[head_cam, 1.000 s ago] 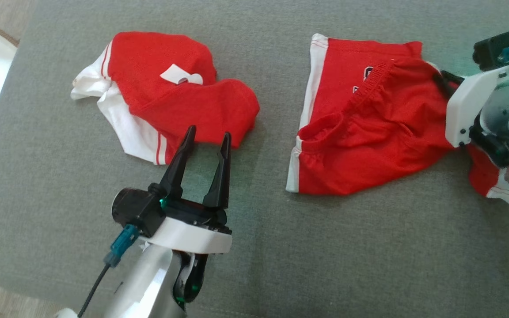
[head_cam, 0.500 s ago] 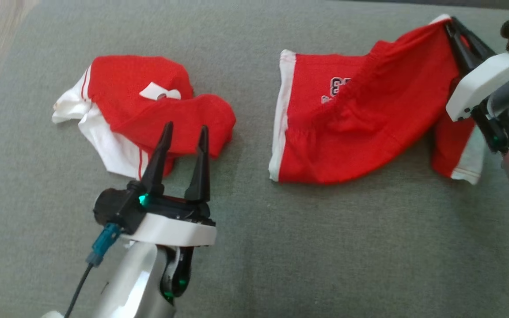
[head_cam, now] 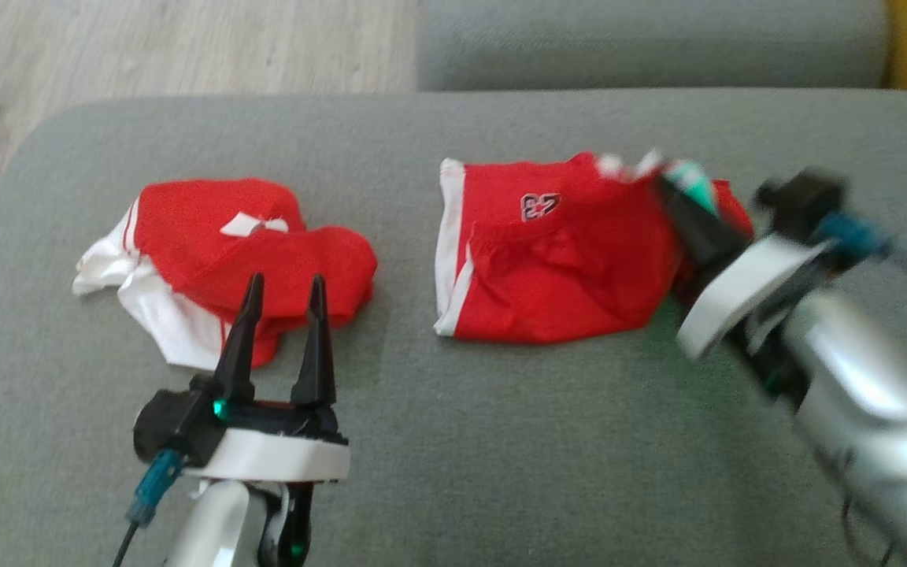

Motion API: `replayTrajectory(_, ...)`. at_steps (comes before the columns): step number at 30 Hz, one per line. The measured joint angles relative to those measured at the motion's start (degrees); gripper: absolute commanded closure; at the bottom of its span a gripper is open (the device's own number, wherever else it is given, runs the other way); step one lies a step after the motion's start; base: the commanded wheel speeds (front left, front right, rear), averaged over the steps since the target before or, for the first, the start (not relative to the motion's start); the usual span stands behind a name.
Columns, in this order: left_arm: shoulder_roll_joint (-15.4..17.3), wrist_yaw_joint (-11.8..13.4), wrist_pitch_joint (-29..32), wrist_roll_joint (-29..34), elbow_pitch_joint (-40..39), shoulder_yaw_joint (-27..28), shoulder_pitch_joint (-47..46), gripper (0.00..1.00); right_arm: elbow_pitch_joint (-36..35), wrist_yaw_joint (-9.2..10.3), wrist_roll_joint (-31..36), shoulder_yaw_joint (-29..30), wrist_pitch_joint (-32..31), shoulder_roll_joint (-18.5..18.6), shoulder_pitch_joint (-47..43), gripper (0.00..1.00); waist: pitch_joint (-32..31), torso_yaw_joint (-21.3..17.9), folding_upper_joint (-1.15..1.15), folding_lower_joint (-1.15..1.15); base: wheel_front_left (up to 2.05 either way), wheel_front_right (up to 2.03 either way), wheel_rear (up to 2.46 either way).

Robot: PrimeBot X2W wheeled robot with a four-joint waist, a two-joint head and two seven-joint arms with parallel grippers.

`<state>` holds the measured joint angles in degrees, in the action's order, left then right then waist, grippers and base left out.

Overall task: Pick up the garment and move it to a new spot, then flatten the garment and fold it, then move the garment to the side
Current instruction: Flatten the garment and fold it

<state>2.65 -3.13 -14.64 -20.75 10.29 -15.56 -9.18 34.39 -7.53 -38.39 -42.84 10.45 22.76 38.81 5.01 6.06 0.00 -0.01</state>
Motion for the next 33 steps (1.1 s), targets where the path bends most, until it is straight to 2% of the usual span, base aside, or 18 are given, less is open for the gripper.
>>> replayTrajectory(9,0.01,-0.77,0.00,0.69,-0.62,1.86,2.40,0.00,-17.90,0.00,0.03,-7.62,-11.25,-0.57,-16.28,1.00,-4.14,-2.40,0.00,0.00,0.00,0.00,0.00)
replayTrajectory(15,0.02,-0.94,0.00,0.66,-0.63,2.03,3.24,0.00,-21.67,0.00,-0.36,-10.20,-17.59,-1.49,-23.12,1.00,-5.22,-1.81,0.00,0.00,0.00,0.00,0.00)
replayTrajectory(16,0.02,-0.94,0.00,0.66,-0.62,1.98,3.42,0.00,-21.38,0.00,0.35,-10.20,-17.63,-1.69,-23.48,0.27,-5.27,-1.69,0.00,0.01,0.00,0.00,0.00)
replayTrajectory(17,0.02,-0.94,0.00,0.66,-0.57,1.90,3.66,0.00,-20.97,0.00,1.08,-9.82,-17.62,-1.97,-23.74,0.00,-5.31,-1.55,0.00,0.01,0.00,0.00,0.00)
replayTrajectory(25,0.02,-0.92,0.00,0.66,-0.44,1.71,3.91,0.00,-20.57,0.00,2.77,-1.59,-15.34,-4.32,-24.26,0.00,-5.13,-1.41,0.00,0.01,0.00,0.00,0.00)
replayTrajectory(30,0.02,-0.92,0.00,0.67,-0.75,1.88,3.91,0.00,-20.86,0.00,5.08,9.71,-10.32,-6.14,-24.88,0.00,-4.74,-2.33,0.00,0.01,0.00,0.00,0.00)
replayTrajectory(33,0.03,-0.93,0.00,0.82,-0.93,1.92,3.90,0.00,-20.25,0.00,9.06,18.28,-6.24,-8.17,-26.07,0.00,-4.49,-3.09,0.00,0.01,0.00,0.00,0.00)
